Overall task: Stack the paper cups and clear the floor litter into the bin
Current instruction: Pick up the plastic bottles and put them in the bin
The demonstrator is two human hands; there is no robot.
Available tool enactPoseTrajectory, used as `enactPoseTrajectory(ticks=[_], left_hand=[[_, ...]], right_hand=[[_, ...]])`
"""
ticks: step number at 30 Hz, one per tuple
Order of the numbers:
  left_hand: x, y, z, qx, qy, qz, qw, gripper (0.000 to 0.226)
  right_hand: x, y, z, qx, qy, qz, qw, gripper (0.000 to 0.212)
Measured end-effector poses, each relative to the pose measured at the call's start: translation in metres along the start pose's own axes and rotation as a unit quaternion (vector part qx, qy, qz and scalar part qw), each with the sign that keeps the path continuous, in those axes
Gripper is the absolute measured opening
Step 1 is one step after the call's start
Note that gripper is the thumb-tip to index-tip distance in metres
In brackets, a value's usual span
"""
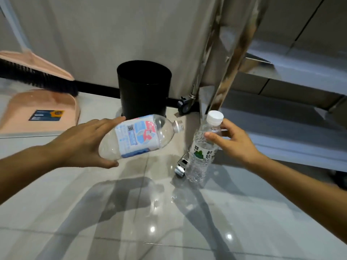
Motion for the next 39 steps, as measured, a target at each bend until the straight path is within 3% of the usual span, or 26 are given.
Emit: enactPoseTrajectory(ticks=[5,10,14,20,24,31,35,39], left_hand=[[0.042,0.001,-0.010,-0.020,-0.007,-0.058,0.998,0.113],[0.062,0.016,-0.036,-0.123,-0.073,-0.113,0.983,0.111],[0.075,0.033,-0.043,-0.191,-0.169,-0.169,0.952,0.108],[0.078,0.065,-0.046,-0.243,-0.278,-0.196,0.908,0.100],[0.072,0.087,-0.071,-0.284,-0.324,-0.236,0.871,0.089],[0.076,0.133,-0.086,-0.277,-0.340,-0.226,0.870,0.107],[0.094,0.149,-0.084,-0.319,-0.350,-0.239,0.848,0.108],[0.096,0.172,-0.092,-0.328,-0.352,-0.203,0.853,0.102]], right_hand=[[0.041,0.012,0.046,0.009,-0.020,0.001,1.000,0.024],[0.098,0.046,0.075,0.017,-0.051,-0.031,0.998,0.028],[0.120,0.078,0.092,0.014,-0.061,-0.059,0.996,0.033],[0.109,0.122,0.078,-0.051,0.067,-0.057,0.995,0.038],[0.097,0.143,0.069,-0.032,0.103,-0.034,0.994,0.038],[0.095,0.186,0.082,-0.043,0.160,-0.021,0.986,0.046],[0.097,0.203,0.072,-0.115,0.181,-0.051,0.975,0.041],[0.097,0.217,0.062,-0.181,0.225,-0.037,0.957,0.046]])
Point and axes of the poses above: each hand's wrist, its own y-axis towards the middle knuckle, its own z-axis out of the palm, x = y × z, the point moved 9 cm from there along y, towards the middle knuckle, and after that the axes turned 1 degree about z, right-handed, at the moved point
